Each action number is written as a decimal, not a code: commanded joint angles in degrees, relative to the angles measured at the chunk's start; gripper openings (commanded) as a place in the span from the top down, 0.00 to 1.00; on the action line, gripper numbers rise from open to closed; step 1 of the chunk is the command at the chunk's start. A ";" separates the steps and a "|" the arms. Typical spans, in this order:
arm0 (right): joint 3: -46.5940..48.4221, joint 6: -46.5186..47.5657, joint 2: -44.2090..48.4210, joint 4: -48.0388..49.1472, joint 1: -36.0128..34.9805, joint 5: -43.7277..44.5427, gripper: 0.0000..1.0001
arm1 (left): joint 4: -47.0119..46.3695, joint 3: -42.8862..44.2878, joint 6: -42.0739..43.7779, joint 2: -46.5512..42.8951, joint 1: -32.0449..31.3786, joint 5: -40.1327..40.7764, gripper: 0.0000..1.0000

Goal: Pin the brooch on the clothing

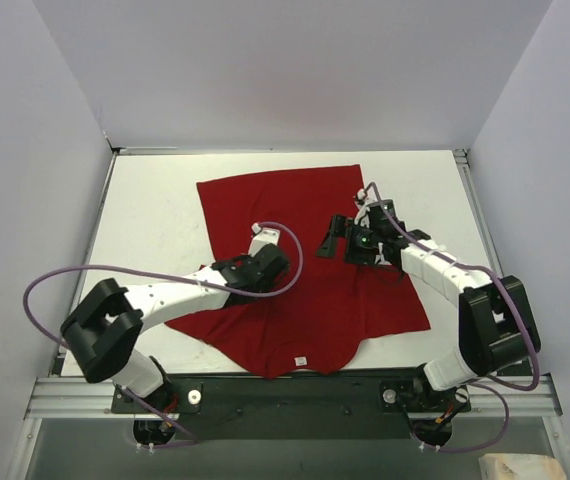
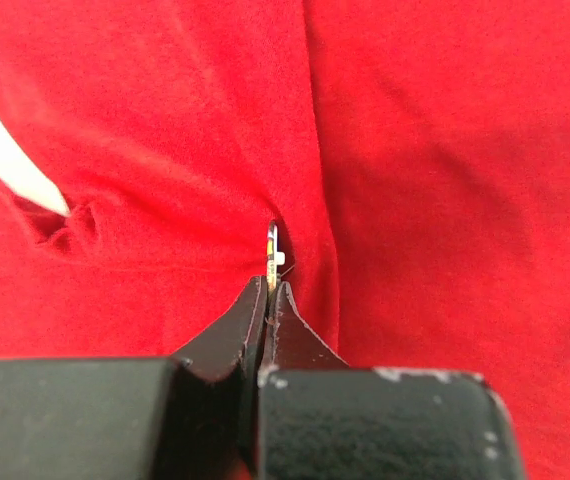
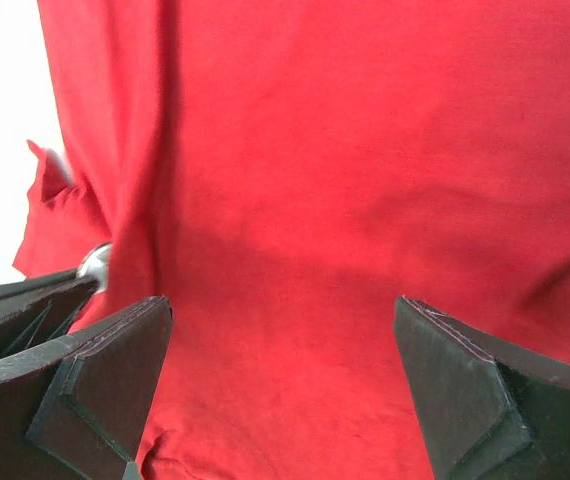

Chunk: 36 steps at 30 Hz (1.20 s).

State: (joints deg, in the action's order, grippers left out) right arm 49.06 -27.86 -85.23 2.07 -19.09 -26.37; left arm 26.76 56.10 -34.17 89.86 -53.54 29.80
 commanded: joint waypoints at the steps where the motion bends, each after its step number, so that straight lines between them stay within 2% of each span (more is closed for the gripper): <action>1: 3.94 1.31 -1.07 -0.13 -3.40 -0.79 0.00 | -15.67 -6.77 1.30 -8.46 3.08 -10.37 1.00; 4: 4.99 0.79 -2.13 0.83 -5.16 -2.01 0.01 | -23.75 -11.79 1.65 -13.21 5.11 -16.08 1.00; 7: 6.05 -0.53 -3.36 2.41 -6.48 -4.03 0.02 | -27.71 -14.78 1.57 -16.21 6.34 -19.25 1.00; 16: 10.00 -4.57 -7.67 6.37 -9.82 -8.78 0.13 | -32.56 -18.48 1.83 -19.55 7.39 -22.24 1.00; 19: 11.23 -5.80 -9.25 7.33 -10.70 -10.36 0.20 | -33.53 -19.44 1.57 -20.16 7.57 -22.68 1.00; 26: 12.38 -7.56 -12.32 9.27 -12.28 -13.35 0.48 | -37.04 -22.60 0.60 -23.06 8.71 -23.91 1.00; 36: 12.90 -9.23 -13.91 11.29 -14.22 -14.94 0.72 | -43.98 -26.39 -1.51 -26.05 9.59 -25.76 1.00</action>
State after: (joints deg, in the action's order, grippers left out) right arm 59.42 -36.05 -98.94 10.98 -32.64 -39.29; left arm -10.09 30.20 -34.20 65.78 -44.49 5.82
